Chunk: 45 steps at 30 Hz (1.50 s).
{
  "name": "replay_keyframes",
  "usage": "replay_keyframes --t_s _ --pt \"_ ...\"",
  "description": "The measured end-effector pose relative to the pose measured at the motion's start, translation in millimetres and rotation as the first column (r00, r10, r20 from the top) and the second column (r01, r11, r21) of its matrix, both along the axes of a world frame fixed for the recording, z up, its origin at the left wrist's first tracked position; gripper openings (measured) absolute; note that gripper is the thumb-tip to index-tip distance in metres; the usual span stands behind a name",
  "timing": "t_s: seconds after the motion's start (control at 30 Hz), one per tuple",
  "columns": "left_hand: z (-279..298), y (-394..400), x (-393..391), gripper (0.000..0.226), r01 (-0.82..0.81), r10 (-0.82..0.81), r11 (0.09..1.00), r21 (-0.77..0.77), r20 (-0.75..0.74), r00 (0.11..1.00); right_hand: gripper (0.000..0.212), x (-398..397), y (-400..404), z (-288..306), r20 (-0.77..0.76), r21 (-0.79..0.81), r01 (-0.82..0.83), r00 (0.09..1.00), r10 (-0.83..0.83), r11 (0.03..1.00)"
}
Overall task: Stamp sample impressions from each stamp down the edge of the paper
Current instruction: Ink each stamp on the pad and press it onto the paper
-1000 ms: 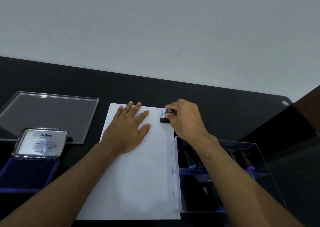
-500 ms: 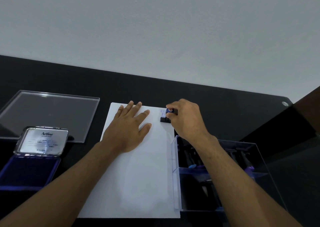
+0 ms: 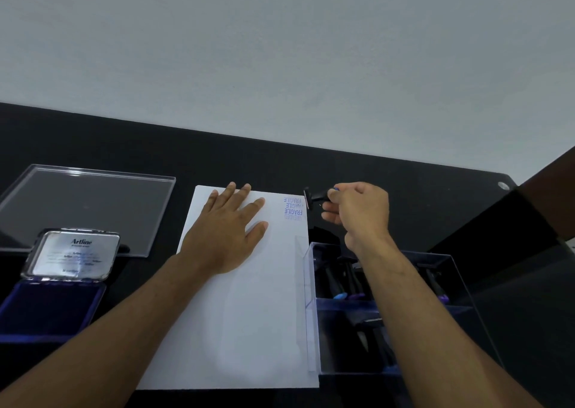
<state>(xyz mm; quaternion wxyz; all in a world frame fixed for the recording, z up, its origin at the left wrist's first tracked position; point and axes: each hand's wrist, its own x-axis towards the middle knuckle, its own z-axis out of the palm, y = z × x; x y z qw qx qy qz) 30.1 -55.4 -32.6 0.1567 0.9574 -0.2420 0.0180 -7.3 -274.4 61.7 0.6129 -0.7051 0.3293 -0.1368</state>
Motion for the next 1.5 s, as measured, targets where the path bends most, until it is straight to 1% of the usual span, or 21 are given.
replay_keyframes --t_s 0.2,0.43,0.77,0.9,1.0,1.13,1.2,1.33,1.4,1.5 --pt "0 0 0 0.083 0.000 0.000 1.000 0.011 -0.002 1.000 0.007 0 -1 -3 -0.002 0.029 0.000 1.000 0.000 1.000" --pt "-1 0 1 0.080 -0.003 0.003 1.000 0.023 0.006 1.000 0.008 -1 0 -3 -0.007 -0.020 -0.012 1.000 0.012 1.000" --pt "8 1 -1 0.089 -0.002 0.002 1.000 0.021 -0.038 0.999 0.008 -6 3 1 0.029 -0.048 -0.017 0.999 0.018 0.999" --pt "18 8 -8 0.079 -0.023 0.023 1.000 -0.016 -0.039 0.999 0.012 -12 7 9 0.067 -0.036 -0.040 0.997 0.043 0.999" --pt "28 22 -19 0.076 -0.065 0.065 0.997 -0.039 -0.013 0.998 0.021 -20 21 16 0.107 -0.019 -0.122 0.987 0.123 0.992" --pt "38 54 -42 0.076 -0.134 0.133 0.991 -0.016 -0.028 0.991 0.020 -34 60 21 0.109 -0.033 -0.260 0.959 0.262 0.965" --pt "41 75 -56 0.072 -0.177 0.177 0.984 -0.001 -0.038 0.984 0.020 -40 84 21 0.094 -0.052 -0.312 0.944 0.316 0.949" --pt "40 128 -89 0.065 -0.215 0.215 0.977 -0.012 -0.020 0.976 0.020 -55 134 15 0.073 -0.133 -0.426 0.896 0.438 0.895" --pt "39 157 -104 0.065 -0.249 0.249 0.968 -0.032 0.005 0.968 0.019 -62 158 12 0.051 -0.184 -0.484 0.865 0.500 0.856" --pt "36 196 -126 0.069 -0.296 0.297 0.955 -0.019 0.027 0.955 0.024 -71 195 5 0.024 -0.301 -0.548 0.813 0.581 0.780"
